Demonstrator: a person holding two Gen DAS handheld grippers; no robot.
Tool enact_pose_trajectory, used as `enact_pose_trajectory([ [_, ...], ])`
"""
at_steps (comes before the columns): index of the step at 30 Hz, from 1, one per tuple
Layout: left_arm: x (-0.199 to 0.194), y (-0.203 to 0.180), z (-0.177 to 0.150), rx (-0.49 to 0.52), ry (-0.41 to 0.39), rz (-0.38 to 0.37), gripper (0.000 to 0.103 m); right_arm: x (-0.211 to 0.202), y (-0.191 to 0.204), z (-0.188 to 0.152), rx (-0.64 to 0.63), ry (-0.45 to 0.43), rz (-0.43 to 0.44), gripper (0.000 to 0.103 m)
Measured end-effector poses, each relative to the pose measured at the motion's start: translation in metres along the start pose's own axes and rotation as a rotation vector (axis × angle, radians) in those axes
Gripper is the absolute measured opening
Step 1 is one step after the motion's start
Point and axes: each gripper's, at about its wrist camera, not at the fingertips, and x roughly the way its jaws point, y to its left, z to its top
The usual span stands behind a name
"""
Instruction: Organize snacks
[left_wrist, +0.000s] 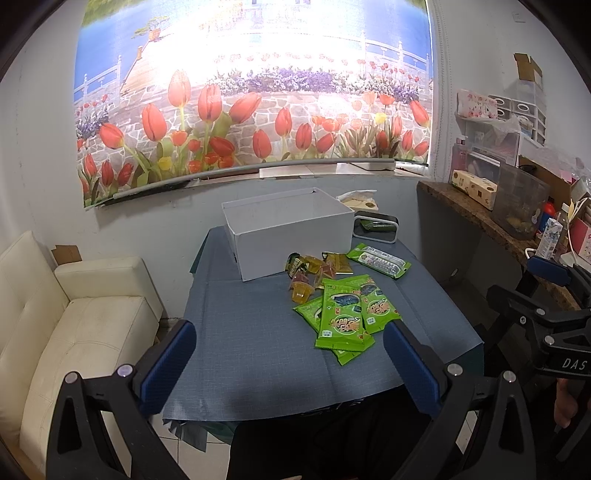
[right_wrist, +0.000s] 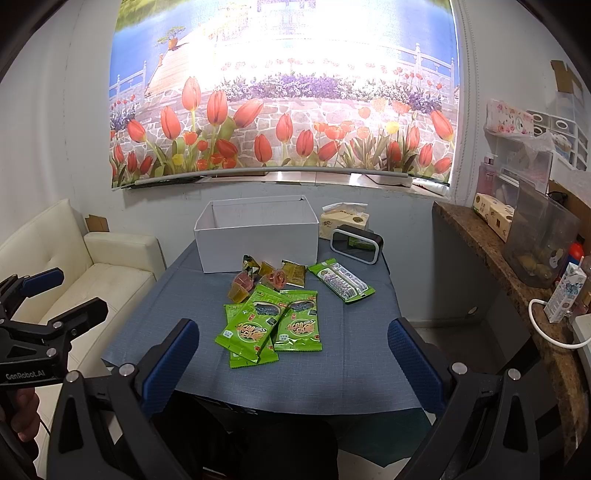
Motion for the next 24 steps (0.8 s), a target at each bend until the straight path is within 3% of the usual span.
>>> enact_pose_trajectory([
  [24, -0.0014, 0.0009, 0.0011, 0.002, -0.003, -0.005, 0.103, 0.0009, -0.0005, 0.0005, -0.002, 0.001, 0.002, 0.103],
])
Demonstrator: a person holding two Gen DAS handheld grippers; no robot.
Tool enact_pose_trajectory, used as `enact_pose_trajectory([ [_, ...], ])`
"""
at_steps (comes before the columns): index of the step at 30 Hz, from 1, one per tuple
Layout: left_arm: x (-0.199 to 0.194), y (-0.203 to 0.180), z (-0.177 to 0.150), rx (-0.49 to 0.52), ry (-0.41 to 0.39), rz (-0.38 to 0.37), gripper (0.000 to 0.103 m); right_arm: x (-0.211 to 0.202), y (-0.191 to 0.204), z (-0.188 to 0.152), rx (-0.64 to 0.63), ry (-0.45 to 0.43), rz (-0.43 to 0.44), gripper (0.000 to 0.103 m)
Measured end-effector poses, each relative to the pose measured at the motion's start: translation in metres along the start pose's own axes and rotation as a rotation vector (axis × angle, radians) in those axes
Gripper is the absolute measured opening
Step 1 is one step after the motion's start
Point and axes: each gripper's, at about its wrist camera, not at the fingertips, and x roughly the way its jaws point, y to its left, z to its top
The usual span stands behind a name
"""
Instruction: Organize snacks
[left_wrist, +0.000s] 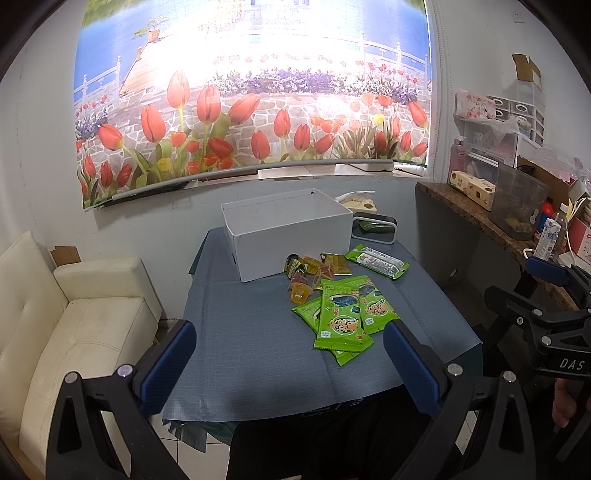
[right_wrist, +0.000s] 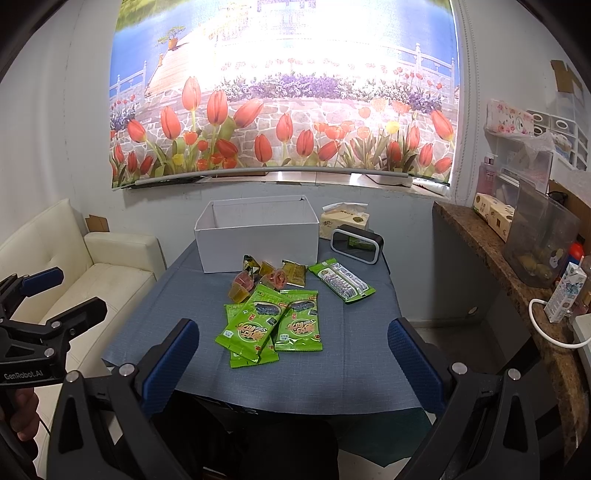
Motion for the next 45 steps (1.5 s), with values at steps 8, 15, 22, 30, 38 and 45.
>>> enact_pose_trajectory([
  [8, 0.0, 0.0, 0.0, 0.001, -0.001, 0.001, 0.103, 0.0, 0.0, -0.001, 0.0, -0.001, 0.002, 0.103],
  [15, 0.0, 0.0, 0.0, -0.007, 0.002, 0.0, 0.103, 0.005, -0.004, -0.003, 0.02, 0.013, 0.034, 0.103],
  [22, 0.0, 0.002, 0.0, -0.026, 0.008, -0.023, 0.103, 0.045, -0.009, -0.007, 0.019, 0.053, 0.112, 0.103],
  [30, 0.009, 0.004, -0.004, -0.013, 0.019, -0.003, 0.103, 0.164, 0.002, -0.018, 0.07, 0.241, 0.049, 0.103],
  [38, 0.019, 0.021, -0.012, -0.039, 0.032, 0.021, 0.103, 0.26, 0.034, -0.023, 0.054, 0.331, -0.013, 0.103],
  [45, 0.031, 0.034, -0.019, -0.055, 0.051, 0.024, 0.103, 0.293, 0.048, -0.029, 0.06, 0.411, 0.012, 0.088],
])
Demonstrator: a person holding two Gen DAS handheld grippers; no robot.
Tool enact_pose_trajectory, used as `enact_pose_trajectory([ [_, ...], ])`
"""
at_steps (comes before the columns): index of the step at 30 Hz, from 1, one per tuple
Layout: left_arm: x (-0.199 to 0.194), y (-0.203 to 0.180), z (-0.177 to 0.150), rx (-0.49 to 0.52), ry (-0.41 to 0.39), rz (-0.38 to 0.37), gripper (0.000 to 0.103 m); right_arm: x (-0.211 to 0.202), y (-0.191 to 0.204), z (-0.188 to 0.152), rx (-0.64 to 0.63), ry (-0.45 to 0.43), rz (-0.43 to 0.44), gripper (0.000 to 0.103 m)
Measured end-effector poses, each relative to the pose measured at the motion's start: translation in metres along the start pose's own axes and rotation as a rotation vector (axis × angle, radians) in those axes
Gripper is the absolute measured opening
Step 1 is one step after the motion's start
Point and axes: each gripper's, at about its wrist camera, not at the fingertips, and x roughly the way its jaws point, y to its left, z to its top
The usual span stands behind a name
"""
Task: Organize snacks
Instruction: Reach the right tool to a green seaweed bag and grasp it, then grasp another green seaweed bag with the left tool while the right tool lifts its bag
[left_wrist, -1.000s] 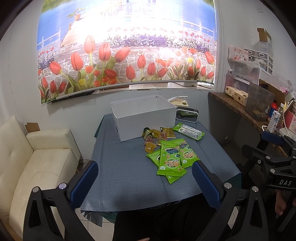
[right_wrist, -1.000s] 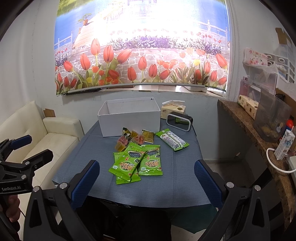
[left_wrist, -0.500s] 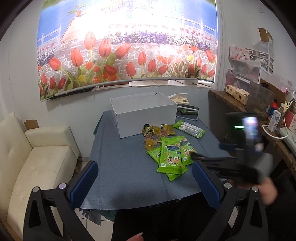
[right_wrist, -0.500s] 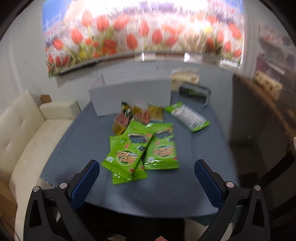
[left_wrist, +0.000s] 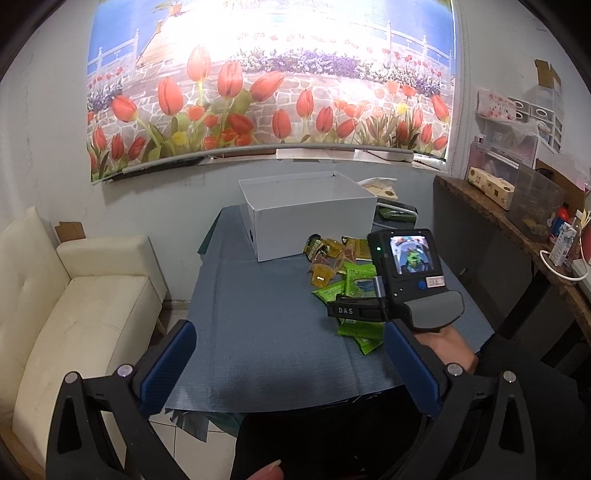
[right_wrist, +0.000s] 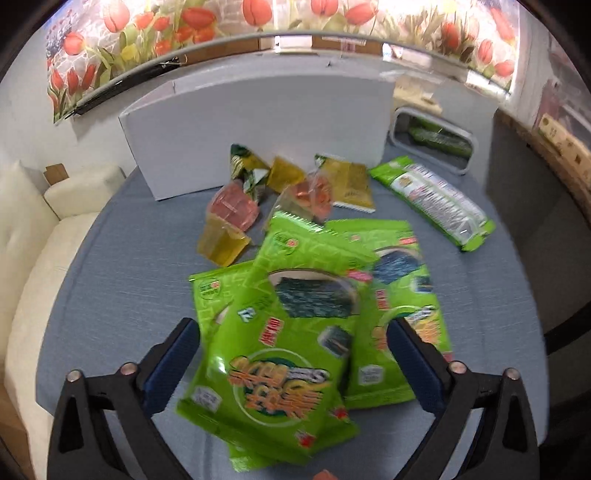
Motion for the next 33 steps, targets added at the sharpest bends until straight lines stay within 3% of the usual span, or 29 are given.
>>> enact_pose_trajectory([
  [12, 0.018, 0.006, -0.002, -0.01, 0.024, 0.009, 0.103, -0.001, 0.002, 0.006, -0.001, -0.014, 0.041, 0.069],
  [20, 0.043, 0.002, 0.003, -0.003, 0.047, 0.004, 0.103, -0.049, -0.023, 0.0, -0.029, -0.092, 0.102, 0.066],
  [28, 0.114, -0.029, 0.012, -0.034, 0.124, 0.011, 0.103, -0.119, -0.089, -0.025, -0.006, -0.169, 0.098, 0.066],
  [33, 0.182, -0.066, 0.011, -0.058, 0.239, 0.034, 0.103, -0.153, -0.111, -0.041, -0.014, -0.224, 0.093, 0.067],
])
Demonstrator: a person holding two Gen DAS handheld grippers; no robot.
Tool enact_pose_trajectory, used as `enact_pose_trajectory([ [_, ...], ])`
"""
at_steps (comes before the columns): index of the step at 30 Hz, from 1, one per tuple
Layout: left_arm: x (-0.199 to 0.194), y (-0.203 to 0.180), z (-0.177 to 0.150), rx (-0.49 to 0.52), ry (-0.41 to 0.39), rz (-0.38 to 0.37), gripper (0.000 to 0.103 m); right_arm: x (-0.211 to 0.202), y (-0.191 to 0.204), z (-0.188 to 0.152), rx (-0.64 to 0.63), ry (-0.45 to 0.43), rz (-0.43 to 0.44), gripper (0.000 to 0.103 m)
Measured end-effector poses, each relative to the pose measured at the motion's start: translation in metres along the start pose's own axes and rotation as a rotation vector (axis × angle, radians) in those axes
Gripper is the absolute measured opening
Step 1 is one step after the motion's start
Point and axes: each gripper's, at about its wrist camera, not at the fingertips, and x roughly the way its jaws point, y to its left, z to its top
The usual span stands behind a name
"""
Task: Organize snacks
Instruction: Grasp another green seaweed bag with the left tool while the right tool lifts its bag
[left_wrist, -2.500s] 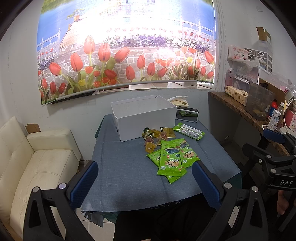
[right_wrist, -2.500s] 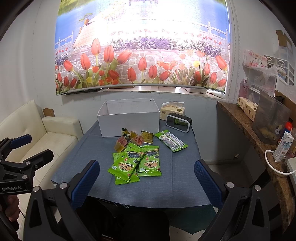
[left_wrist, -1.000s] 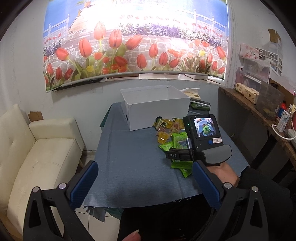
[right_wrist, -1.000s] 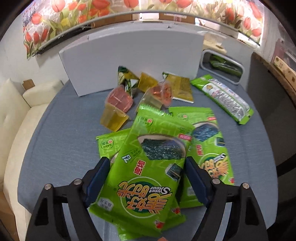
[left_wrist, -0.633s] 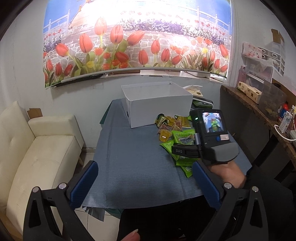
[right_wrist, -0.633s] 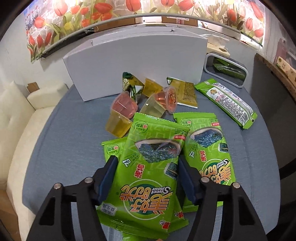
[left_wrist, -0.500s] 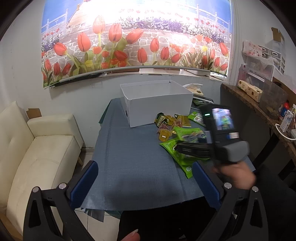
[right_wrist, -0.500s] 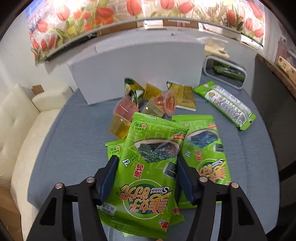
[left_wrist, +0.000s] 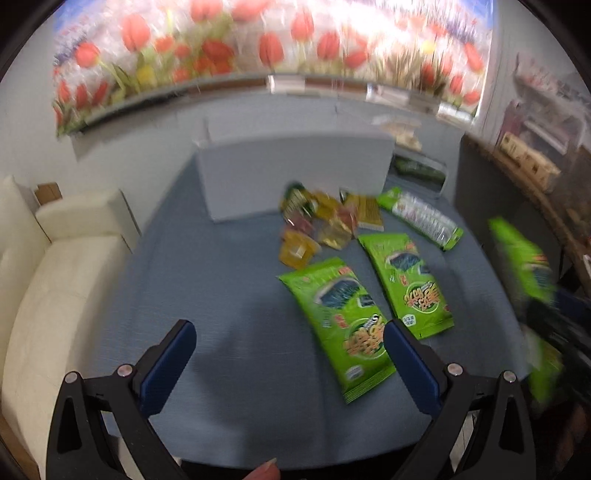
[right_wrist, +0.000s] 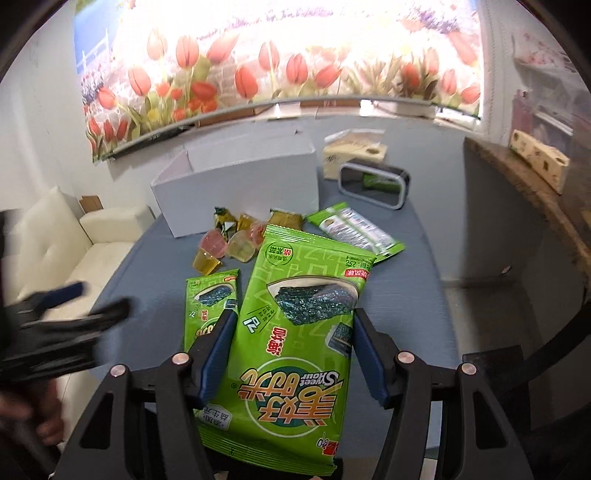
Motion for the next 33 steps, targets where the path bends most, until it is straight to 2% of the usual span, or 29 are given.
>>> enact_pose_trajectory([
  [3, 0.038, -0.023, 0.005, -0.01, 0.039, 0.056, 0.103, -0.014, -0.007, -0.006, -0.005, -0.018, 0.005, 0.066],
  [5, 0.064, -0.034, 0.007, -0.033, 0.092, 0.096, 0.103, -0.019, -0.011, -0.008, -0.001, -0.027, 0.01, 0.066],
  [7, 0.079, -0.043, 0.008, -0.046, 0.113, 0.093, 0.103, -0.023, -0.015, -0.01, 0.005, -0.031, 0.013, 0.066],
  [10, 0.097, -0.057, 0.01, -0.017, 0.128, 0.141, 0.103, -0.024, -0.024, -0.013, 0.025, -0.028, 0.015, 0.066],
  [14, 0.111, -0.063, 0.01, -0.02, 0.155, 0.139, 0.103, -0.025, -0.031, -0.016, 0.038, -0.033, 0.017, 0.066],
  [19, 0.117, -0.06, 0.007, -0.054, 0.158, 0.097, 0.1, -0.025, -0.036, -0.017, 0.052, -0.033, 0.023, 0.066],
  [21, 0.116, -0.056, 0.005, -0.064, 0.154, 0.078, 0.093, -0.024, -0.036, -0.017, 0.053, -0.035, 0.027, 0.067],
  [23, 0.111, -0.051, 0.006, -0.068, 0.14, 0.084, 0.08, -0.024, -0.036, -0.016, 0.056, -0.034, 0.031, 0.066],
  [28, 0.105, -0.043, 0.007, -0.048, 0.168, 0.081, 0.066, -0.023, -0.033, -0.015, 0.047, -0.035, 0.045, 0.067],
  [33, 0.07, -0.035, 0.017, -0.006, 0.11, 0.037, 0.065, -0.011, -0.018, -0.001, 0.009, -0.038, 0.057, 0.067],
])
